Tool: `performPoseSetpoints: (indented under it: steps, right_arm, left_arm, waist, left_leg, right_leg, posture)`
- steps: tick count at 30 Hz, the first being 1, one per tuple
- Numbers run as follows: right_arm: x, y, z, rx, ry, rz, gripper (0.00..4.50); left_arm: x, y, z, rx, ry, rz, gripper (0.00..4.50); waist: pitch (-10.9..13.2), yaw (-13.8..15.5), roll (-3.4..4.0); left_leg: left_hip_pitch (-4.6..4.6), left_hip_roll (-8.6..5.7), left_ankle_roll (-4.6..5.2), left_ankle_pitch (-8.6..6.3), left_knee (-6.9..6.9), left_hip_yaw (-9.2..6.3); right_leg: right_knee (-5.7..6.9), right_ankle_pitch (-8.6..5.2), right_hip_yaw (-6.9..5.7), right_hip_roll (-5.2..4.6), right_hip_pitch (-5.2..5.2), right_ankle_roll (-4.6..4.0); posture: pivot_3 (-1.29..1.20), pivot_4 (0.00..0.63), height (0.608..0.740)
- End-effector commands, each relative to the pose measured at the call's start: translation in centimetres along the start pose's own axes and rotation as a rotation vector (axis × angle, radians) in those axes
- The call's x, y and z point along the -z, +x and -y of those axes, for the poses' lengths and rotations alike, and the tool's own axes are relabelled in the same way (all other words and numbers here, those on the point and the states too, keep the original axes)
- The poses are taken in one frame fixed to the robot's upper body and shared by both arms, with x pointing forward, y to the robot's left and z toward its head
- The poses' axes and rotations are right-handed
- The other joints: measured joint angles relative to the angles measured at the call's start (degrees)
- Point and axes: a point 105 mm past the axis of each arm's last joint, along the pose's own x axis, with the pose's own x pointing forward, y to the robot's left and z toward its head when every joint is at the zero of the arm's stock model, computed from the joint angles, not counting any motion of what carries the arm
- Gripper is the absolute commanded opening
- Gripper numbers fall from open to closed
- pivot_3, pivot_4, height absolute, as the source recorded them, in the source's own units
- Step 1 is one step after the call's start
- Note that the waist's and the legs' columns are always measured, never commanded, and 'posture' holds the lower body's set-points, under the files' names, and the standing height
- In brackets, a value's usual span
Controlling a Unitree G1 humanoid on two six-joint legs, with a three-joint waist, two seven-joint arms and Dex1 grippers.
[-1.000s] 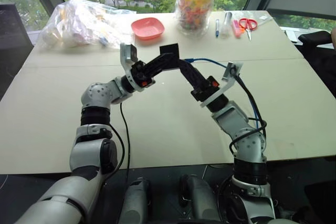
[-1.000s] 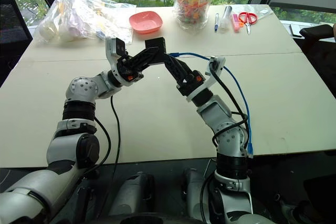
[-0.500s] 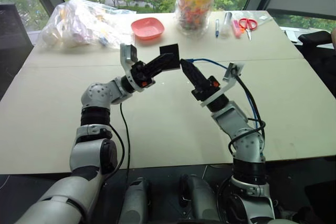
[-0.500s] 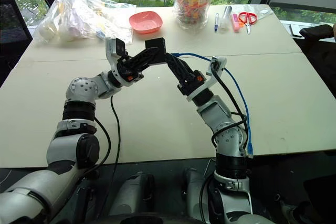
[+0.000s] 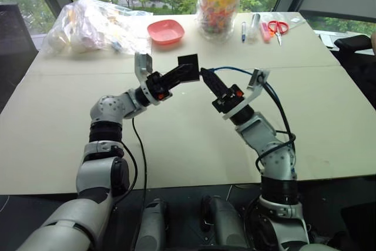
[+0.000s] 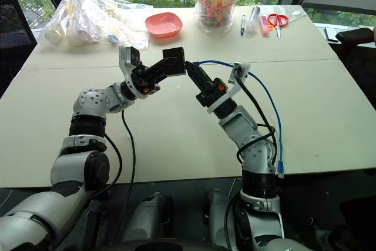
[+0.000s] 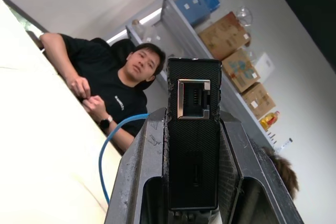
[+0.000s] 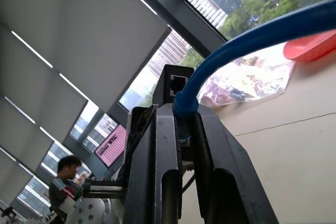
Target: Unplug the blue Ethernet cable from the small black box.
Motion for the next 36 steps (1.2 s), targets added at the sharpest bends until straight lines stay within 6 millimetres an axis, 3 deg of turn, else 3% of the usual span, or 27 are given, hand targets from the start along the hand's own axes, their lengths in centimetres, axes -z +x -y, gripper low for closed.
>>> performPoseSetpoints:
  steps: [1,3,6,11,14,17,20,26,27,29,31,33,36]
  right_arm:
    - [-5.6,-1.6,2.5,0.092,-0.09,0.128,0.02]
    - [-7.1,-1.6,2.8,0.096,-0.121,0.136,0.02]
    - [-7.7,-1.2,3.1,0.107,-0.142,0.134,0.02]
    - [-7.0,-0.1,7.6,0.328,-0.25,-0.009,0.02]
    - [-6.8,0.4,10.7,0.462,-0.329,-0.108,0.02]
    - [-6.7,1.0,12.4,0.489,-0.404,-0.174,0.02]
    - [-6.9,1.5,13.2,0.495,-0.451,-0.206,1.14]
    - [-6.0,1.2,14.7,0.537,-0.465,-0.27,4.15]
    - [-5.6,0.9,15.1,0.552,-0.463,-0.284,4.46]
    - [-4.7,0.5,15.4,0.564,-0.442,-0.315,4.46]
    - [-2.5,-0.3,15.0,0.535,-0.39,-0.401,4.46]
    - [-0.5,-0.9,13.1,0.458,-0.35,-0.441,4.46]
    - [0.4,-2.0,9.5,0.377,-0.313,-0.412,4.46]
  left_arm:
    - [-3.7,-1.8,1.6,0.001,0.124,0.092,0.52]
    - [-4.5,-2.6,1.7,-0.021,0.152,0.119,0.52]
    - [-4.7,-2.8,1.3,-0.058,0.197,0.126,0.52]
    - [-2.7,-0.6,-1.6,-0.248,0.47,0.023,0.52]
    - [-1.6,1.3,-2.4,-0.28,0.599,0.008,0.52]
    - [-0.5,2.7,-3.0,-0.287,0.682,-0.003,0.52]
    - [0.5,3.6,-3.7,-0.293,0.727,-0.031,0.52]
    - [2.1,5.2,-5.2,-0.324,0.809,-0.06,0.52]
    - [2.3,5.4,-5.3,-0.328,0.834,-0.068,0.52]
    - [2.5,5.7,-5.5,-0.335,0.874,-0.077,0.52]
    - [2.9,5.9,-5.8,-0.353,0.938,-0.101,0.52]
    - [3.3,6.1,-6.3,-0.37,0.993,-0.127,0.52]
    - [3.7,6.5,-6.8,-0.395,1.023,-0.124,0.52]
  waist:
    - [0.0,0.1,0.01]
    - [0.0,0.0,0.02]
    - [0.0,0.0,0.02]
    - [0.0,0.1,0.01]
    - [0.0,0.3,0.01]
    - [0.0,0.1,0.01]
    - [0.0,-0.1,0.01]
    - [0.0,-0.1,0.01]
    - [0.0,0.0,0.01]
    - [0.0,0.0,0.01]
    - [0.0,0.1,0.01]
    - [0.0,0.3,0.0]
    - [0.0,0.3,0.0]
  left_leg:
    - [-0.01,-0.01,0.0,0.0,-0.02,0.0]
    - [-0.01,-0.01,0.0,-0.01,-0.11,0.0]
    - [0.02,-0.03,0.03,-0.02,-0.17,0.02]
    - [0.03,-0.05,0.03,-0.02,-0.07,0.07]
    - [0.0,-0.17,0.03,-0.02,-0.07,0.11]
    - [-0.06,-0.28,0.07,-0.03,-0.08,0.24]
    - [-0.05,-0.3,0.1,-0.04,-0.13,0.3]
    - [-0.02,-0.27,0.1,-0.04,-0.11,0.32]
    - [-0.02,-0.28,0.1,-0.04,-0.1,0.33]
    - [-0.03,-0.28,0.1,-0.04,-0.1,0.33]
    - [-0.04,-0.28,0.1,-0.04,-0.1,0.33]
    - [-0.04,-0.23,0.12,-0.05,-0.11,0.28]
    - [-0.04,-0.11,0.16,-0.08,-0.11,0.13]
  right_leg:
    - [-0.01,0.0,0.0,-0.01,-0.01,0.0]
    - [-0.04,-0.02,-0.01,0.03,-0.05,-0.01]
    - [-0.02,-0.05,0.01,0.07,-0.05,-0.04]
    - [-0.01,-0.02,0.02,0.02,0.01,-0.03]
    - [-0.02,-0.01,0.04,-0.05,0.0,-0.04]
    - [-0.03,0.1,0.07,-0.08,-0.06,-0.2]
    - [-0.04,0.09,0.07,-0.04,-0.06,-0.19]
    - [-0.02,-0.02,0.07,-0.02,-0.05,0.01]
    - [-0.01,-0.02,0.07,-0.03,-0.05,0.02]
    - [-0.02,-0.02,0.06,-0.05,-0.05,0.01]
    - [-0.02,-0.02,0.06,-0.07,-0.05,0.01]
    - [-0.02,-0.01,0.05,-0.08,-0.04,0.0]
    - [0.01,0.01,0.05,-0.1,-0.05,-0.04]
  posture:
    - [0.0,0.15,0.74]
    - [0.0,0.15,0.74]
    - [0.0,0.15,0.74]
    - [0.0,0.15,0.74]
    - [0.0,0.15,0.74]
    - [0.0,0.15,0.74]
    - [0.0,0.15,0.74]
    - [0.0,0.15,0.74]
    - [0.0,0.15,0.74]
    - [0.0,0.15,0.74]
    - [0.0,0.15,0.74]
    - [0.0,0.15,0.74]
    - [0.0,0.15,0.74]
